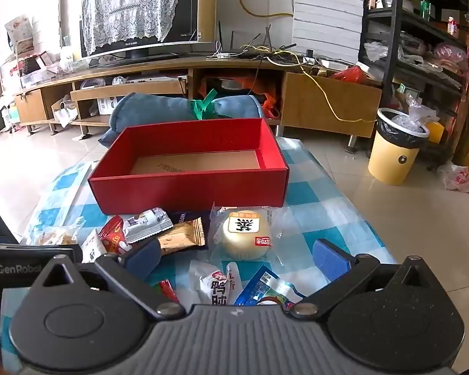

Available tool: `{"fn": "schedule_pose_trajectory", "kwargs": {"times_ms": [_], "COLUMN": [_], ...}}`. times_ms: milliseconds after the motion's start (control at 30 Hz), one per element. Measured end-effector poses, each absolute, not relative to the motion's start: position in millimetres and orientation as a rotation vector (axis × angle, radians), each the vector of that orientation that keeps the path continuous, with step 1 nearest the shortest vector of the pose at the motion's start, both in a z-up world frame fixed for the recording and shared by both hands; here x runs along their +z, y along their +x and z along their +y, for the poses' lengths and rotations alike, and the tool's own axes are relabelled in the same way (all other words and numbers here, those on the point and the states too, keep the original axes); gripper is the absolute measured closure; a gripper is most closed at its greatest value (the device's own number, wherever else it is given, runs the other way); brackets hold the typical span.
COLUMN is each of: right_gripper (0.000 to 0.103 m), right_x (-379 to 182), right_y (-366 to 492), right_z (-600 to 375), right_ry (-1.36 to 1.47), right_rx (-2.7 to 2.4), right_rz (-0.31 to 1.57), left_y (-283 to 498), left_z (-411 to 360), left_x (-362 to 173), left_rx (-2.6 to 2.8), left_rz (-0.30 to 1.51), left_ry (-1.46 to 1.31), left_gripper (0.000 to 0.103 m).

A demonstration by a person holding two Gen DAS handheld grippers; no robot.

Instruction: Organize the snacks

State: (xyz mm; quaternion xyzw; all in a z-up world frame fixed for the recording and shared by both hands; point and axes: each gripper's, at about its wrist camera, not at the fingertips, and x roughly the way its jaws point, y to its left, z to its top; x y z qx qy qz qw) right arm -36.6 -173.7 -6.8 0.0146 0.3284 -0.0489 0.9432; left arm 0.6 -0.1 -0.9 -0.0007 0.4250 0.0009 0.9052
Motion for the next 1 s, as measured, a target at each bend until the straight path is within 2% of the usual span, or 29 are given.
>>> {"fn": "schedule_pose_trajectory", "kwargs": {"times_ms": [1000], "right_gripper": [0.001], "right_x": [-12.9], "right_y": [-31.4], "right_z": [-174.1], "right_ry": [0.016], "right_rx": [-0.101], "right_rz": [0.702], "left_y": [1.0], "left_z": [-2.9], "left_x": [-6.1], "left_rx": [-0.006], "left_rz": [0.886], "left_ry": [0.013], "left_gripper": [0.006]}}
